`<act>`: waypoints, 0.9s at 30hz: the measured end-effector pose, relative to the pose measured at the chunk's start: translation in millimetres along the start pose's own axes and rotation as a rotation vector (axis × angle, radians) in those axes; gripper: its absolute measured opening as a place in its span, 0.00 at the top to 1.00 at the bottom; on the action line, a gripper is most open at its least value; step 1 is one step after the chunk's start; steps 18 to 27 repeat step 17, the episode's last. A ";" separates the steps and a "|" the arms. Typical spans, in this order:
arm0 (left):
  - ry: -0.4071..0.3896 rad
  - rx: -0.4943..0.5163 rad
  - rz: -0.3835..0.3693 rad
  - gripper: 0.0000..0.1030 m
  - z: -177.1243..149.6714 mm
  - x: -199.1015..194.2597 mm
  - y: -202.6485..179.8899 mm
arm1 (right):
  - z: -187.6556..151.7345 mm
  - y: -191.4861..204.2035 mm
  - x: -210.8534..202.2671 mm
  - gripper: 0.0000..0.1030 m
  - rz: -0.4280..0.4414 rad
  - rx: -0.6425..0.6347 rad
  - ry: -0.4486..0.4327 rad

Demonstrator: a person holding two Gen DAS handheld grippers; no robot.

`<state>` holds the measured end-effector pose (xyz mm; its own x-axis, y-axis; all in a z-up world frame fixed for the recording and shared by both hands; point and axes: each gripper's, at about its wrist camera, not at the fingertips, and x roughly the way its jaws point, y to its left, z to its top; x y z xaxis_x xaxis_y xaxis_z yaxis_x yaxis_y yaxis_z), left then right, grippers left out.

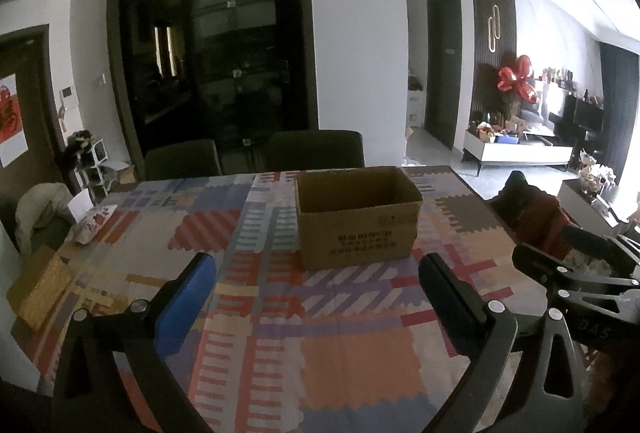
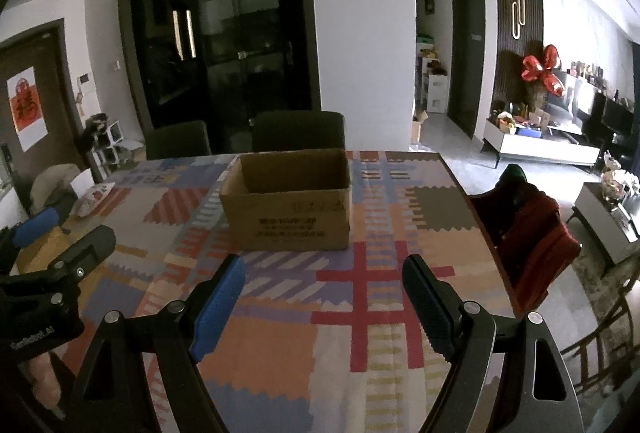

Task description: Organize snacks

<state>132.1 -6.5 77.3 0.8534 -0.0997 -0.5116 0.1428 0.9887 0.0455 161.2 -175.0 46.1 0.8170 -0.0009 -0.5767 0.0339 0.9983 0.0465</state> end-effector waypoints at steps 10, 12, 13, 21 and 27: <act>-0.017 -0.012 0.030 0.00 -9.2 -20.6 0.1 | -12.4 2.8 -12.7 0.21 0.034 -0.013 0.001; -0.022 -0.020 0.033 0.00 -9.9 -23.4 -0.1 | -13.4 3.1 -14.4 0.21 0.036 -0.018 -0.001; -0.024 -0.021 0.035 0.00 -10.1 -24.7 0.2 | -13.8 2.8 -15.1 0.21 0.039 -0.020 -0.001; -0.027 -0.024 0.036 0.00 -10.9 -26.1 0.3 | -15.5 4.1 -16.8 0.21 0.044 -0.023 0.001; -0.027 -0.024 0.036 0.00 -10.9 -26.1 0.3 | -15.5 4.1 -16.8 0.21 0.044 -0.023 0.001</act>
